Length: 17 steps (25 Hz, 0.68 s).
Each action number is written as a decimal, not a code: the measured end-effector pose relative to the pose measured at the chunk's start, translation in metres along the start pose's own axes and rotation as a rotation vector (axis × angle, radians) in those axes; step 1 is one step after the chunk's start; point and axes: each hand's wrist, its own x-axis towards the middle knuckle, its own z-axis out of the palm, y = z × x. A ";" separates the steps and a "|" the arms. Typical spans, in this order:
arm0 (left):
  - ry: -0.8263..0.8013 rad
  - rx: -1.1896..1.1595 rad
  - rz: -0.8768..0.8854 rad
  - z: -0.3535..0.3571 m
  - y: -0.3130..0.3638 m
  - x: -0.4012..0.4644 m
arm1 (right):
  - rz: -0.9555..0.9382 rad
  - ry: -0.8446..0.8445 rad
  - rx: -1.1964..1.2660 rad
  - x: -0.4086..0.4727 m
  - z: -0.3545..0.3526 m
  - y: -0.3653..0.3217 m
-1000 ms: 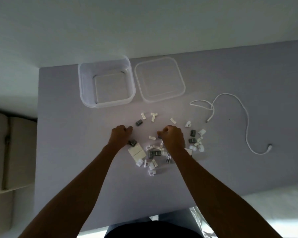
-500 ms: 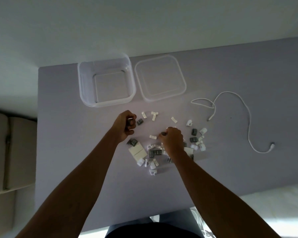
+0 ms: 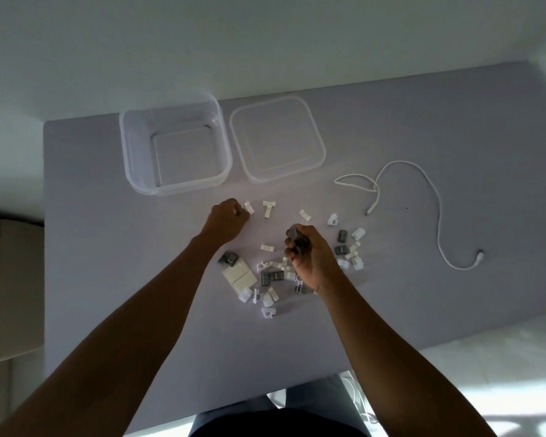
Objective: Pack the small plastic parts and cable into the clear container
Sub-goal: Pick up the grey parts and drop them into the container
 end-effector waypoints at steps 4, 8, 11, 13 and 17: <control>-0.288 -0.891 -0.158 -0.022 0.001 -0.028 | 0.050 -0.113 0.022 -0.008 -0.004 0.000; -0.368 -0.934 -0.192 -0.028 -0.005 -0.056 | -0.019 0.041 -0.413 -0.008 -0.007 0.012; -0.380 -0.876 -0.244 -0.025 -0.016 -0.070 | -0.346 0.067 -1.219 -0.006 -0.019 0.030; -0.352 -0.878 -0.251 -0.023 -0.026 -0.076 | -0.479 0.023 -1.606 -0.007 -0.030 0.039; -0.181 -0.528 -0.143 -0.019 -0.047 -0.073 | -0.496 0.102 -1.893 -0.017 -0.040 0.049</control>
